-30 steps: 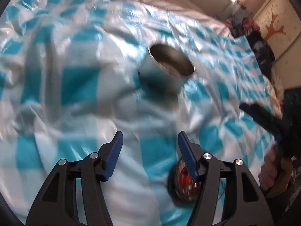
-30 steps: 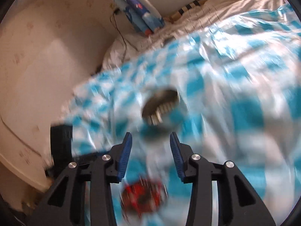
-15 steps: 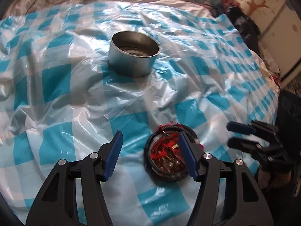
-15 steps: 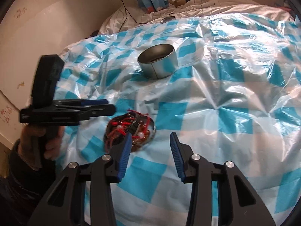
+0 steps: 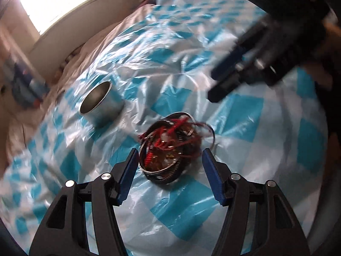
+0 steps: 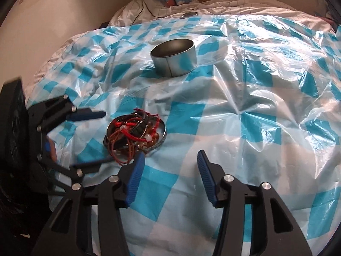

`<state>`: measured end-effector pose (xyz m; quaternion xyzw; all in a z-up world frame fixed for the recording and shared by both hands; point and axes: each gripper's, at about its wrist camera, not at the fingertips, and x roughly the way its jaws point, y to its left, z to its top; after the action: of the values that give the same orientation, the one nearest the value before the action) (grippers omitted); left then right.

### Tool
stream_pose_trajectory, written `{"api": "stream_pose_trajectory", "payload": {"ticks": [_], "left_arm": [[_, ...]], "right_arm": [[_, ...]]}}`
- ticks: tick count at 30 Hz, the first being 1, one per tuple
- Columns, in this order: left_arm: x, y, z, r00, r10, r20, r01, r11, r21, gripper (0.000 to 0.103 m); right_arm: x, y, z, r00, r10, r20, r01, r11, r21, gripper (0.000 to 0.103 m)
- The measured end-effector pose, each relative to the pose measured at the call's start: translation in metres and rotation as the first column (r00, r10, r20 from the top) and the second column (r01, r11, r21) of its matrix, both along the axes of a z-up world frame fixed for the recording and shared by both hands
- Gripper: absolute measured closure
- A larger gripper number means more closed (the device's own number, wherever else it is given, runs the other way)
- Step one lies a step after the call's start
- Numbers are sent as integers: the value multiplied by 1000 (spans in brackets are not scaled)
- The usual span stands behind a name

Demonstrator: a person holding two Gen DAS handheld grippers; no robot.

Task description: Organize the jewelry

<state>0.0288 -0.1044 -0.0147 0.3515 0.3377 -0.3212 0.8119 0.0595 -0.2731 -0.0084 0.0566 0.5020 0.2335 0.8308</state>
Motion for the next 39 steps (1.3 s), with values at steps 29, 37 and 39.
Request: {"api": "stream_pose_trajectory", "payload": {"ticks": [29,37,39], "left_arm": [[20,20,14,993,-6,-121,-17,982,-189,93],[25,26,11,983,-15,-182,-22,980,-200,93],[25,29,11,981,-14,-192,-26,979,-204,93]], "right_arm": [[-8,26,5,985,115,131,-101,989,-111,47],[-6,55,14,940,234,246,-205,969,-138,47],[0,61,11,934,255,250,-223,964,-147,47]]}}
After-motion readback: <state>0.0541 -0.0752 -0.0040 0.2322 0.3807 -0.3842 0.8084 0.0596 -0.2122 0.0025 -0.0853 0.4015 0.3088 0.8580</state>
